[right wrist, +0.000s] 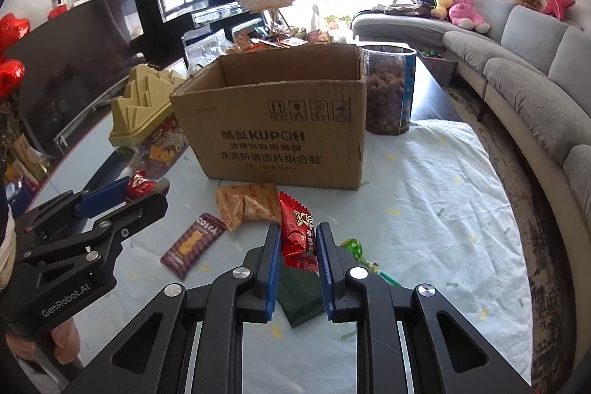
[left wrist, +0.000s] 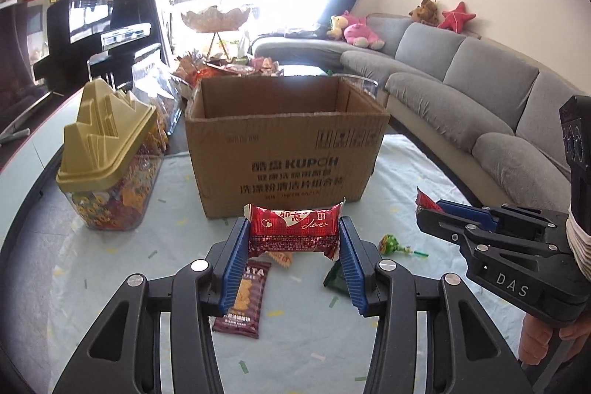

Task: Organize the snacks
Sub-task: 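Carry both candies into the cardboard box and open both tools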

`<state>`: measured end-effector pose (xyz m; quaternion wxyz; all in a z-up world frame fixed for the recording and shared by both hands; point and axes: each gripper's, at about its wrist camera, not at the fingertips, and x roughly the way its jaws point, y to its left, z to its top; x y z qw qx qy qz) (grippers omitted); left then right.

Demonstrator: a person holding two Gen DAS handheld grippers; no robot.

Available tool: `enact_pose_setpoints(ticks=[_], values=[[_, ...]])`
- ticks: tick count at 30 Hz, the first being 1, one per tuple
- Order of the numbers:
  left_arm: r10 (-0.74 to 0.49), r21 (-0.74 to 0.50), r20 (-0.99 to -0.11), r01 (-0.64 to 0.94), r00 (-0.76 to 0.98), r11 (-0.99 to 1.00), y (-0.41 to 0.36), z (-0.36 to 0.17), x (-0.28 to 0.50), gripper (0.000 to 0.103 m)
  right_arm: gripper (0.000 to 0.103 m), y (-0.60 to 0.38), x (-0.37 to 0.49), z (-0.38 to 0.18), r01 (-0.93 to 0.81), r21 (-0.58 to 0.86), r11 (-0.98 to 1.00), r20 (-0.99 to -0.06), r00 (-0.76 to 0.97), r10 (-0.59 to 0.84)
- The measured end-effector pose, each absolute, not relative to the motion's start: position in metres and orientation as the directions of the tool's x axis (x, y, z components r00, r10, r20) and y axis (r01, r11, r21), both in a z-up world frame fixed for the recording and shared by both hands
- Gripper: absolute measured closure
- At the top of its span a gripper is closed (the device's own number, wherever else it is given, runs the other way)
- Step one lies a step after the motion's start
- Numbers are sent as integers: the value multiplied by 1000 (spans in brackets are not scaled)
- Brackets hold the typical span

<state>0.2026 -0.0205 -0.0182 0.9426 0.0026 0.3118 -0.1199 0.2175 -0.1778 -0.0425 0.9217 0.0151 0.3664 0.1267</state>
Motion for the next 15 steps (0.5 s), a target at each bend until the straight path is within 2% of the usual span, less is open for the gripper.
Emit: enact_pose_setpoints(ticks=[15], values=[[-192, -26, -503, 207, 843, 978, -12, 42, 231, 56, 83, -164, 250, 15, -286, 121, 951, -598, 743, 299]])
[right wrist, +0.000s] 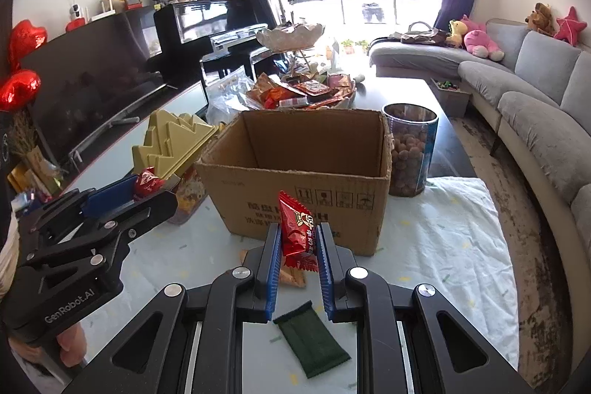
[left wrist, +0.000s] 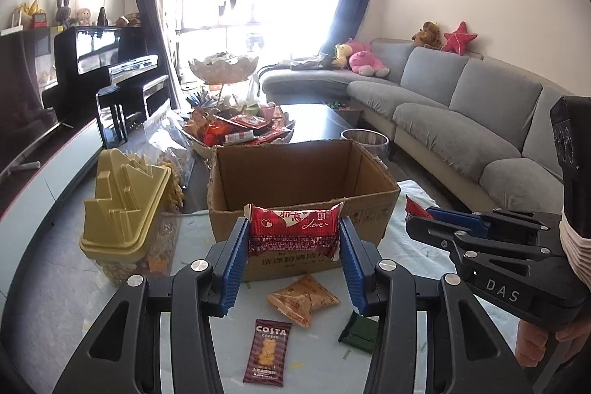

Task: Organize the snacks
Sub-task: 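Carry both candies into the cardboard box and open both tools, then move both tools back toward the COSTA biscuit and dark green packet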

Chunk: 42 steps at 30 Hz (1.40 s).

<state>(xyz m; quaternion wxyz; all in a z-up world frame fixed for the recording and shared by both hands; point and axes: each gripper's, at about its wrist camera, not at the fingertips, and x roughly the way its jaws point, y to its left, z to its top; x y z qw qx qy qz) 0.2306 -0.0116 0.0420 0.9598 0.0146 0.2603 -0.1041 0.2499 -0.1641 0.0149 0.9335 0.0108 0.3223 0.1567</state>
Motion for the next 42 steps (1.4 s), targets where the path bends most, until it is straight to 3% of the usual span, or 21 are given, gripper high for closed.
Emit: enact_pose_setpoints(ticks=[16, 31, 36, 37, 38, 39, 42], values=[[-189, -67, -547, 183, 815, 981, 0, 56, 300, 56, 83, -146, 306, 40, -310, 73, 948, -611, 737, 288], [-173, -67, -620, 168, 765, 983, -4, 39, 364, 56, 83, -150, 366, 24, -277, 86, 957, -656, 707, 264], [-159, -78, -632, 142, 759, 987, 0, 35, 372, 42, 82, -151, 377, 20, -258, 85, 962, -663, 706, 248], [-145, -70, -627, 130, 765, 989, 2, 35, 370, 39, 74, -151, 378, 19, -247, 77, 966, -667, 707, 235], [-133, -60, -625, 123, 769, 991, 3, 35, 368, 35, 56, -152, 379, 19, -239, 76, 968, -669, 708, 228], [-123, -48, -620, 119, 775, 992, 3, 36, 364, 34, 50, -153, 378, 19, -230, 80, 970, -668, 710, 224], [-100, -20, -608, 111, 787, 994, 4, 39, 352, 29, 47, -154, 371, 19, -222, 53, 974, -657, 726, 201]])
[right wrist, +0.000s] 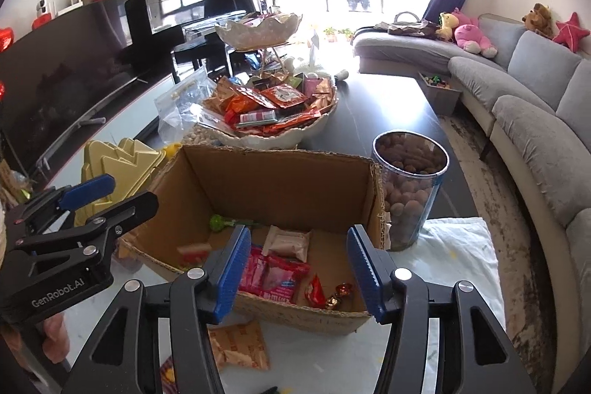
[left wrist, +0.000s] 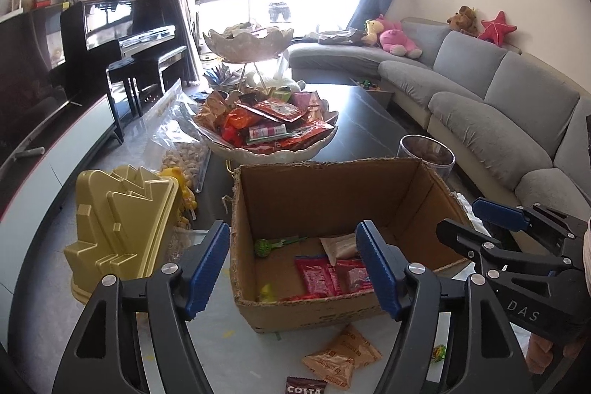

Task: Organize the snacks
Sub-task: 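Move both tools back toward the COSTA biscuit and dark green packet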

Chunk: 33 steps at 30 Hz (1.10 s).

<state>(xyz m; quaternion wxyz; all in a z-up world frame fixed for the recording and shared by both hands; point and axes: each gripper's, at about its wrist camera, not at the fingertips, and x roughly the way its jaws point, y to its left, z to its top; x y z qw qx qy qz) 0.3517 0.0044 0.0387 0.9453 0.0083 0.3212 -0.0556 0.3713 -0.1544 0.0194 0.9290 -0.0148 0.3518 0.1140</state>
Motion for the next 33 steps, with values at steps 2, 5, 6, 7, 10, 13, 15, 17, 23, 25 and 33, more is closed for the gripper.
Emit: enact_pose_setpoints(ticks=[2, 5, 6, 7, 10, 13, 15, 17, 23, 25, 33], values=[[-83, -3, -599, 101, 796, 995, 5, 41, 340, 27, 47, -153, 364, 20, -231, 40, 972, -652, 731, 200], [-66, 17, -593, 95, 802, 995, 5, 43, 326, 24, 47, -154, 354, 22, -246, 46, 968, -647, 731, 216], [-62, 25, -587, 95, 807, 995, 6, 44, 320, 23, 47, -153, 351, 23, -252, 46, 967, -646, 731, 221], [-56, 35, -584, 94, 810, 995, 6, 45, 315, 23, 47, -153, 347, 23, -256, 43, 966, -645, 731, 222], [-48, 53, -580, 96, 813, 994, 5, 46, 301, 20, 44, -151, 334, 23, -269, 37, 962, -644, 730, 229], [-40, 65, -584, 95, 811, 993, 6, 46, 289, 18, 43, -151, 321, 22, -276, 30, 961, -642, 731, 230], [-36, 72, -584, 95, 811, 993, 5, 45, 281, 18, 43, -150, 314, 21, -282, 25, 959, -645, 728, 231], [-36, 80, -590, 102, 807, 992, 5, 44, 275, 17, 43, -150, 306, 20, -284, 21, 959, -648, 727, 229], [-36, 91, -610, 114, 792, 989, 6, 35, 257, 17, 38, -148, 286, 16, -295, -4, 955, -656, 721, 220], [-38, 89, -619, 118, 784, 989, 6, 31, 254, 17, 38, -147, 281, 14, -300, -12, 954, -660, 720, 217], [-41, 84, -661, 129, 749, 988, 8, 10, 240, 16, 38, -138, 267, -3, -338, -24, 941, -711, 668, 222]])
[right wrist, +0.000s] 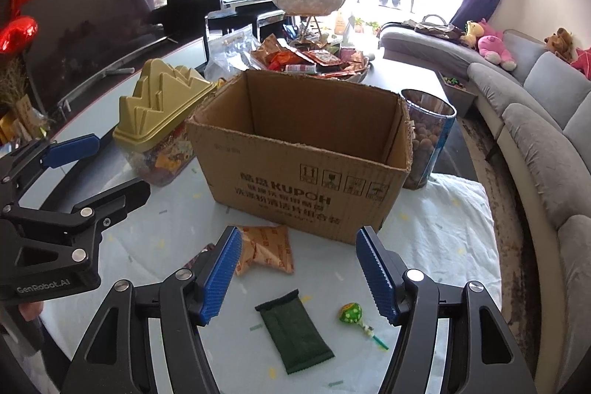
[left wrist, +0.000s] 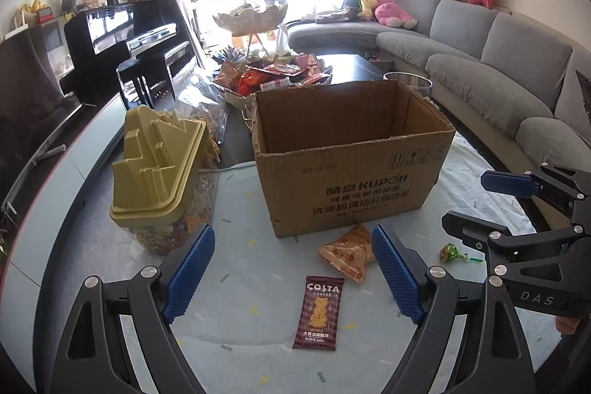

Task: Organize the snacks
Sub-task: 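Move both tools back toward the COSTA biscuit and dark green packet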

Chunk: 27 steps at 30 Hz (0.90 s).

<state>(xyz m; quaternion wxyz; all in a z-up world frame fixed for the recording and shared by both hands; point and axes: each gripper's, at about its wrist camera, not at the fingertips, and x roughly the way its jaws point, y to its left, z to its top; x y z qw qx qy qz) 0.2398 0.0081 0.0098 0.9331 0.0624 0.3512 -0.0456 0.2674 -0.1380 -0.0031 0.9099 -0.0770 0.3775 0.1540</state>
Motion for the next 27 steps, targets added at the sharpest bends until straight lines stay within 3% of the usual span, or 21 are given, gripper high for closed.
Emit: enact_pose_setpoints(ticks=[27], values=[[-24, 61, -838, 137, 545, 989, 9, -103, 229, 16, 38, -133, 243, -104, -350, -44, 936, -866, 480, 138]])
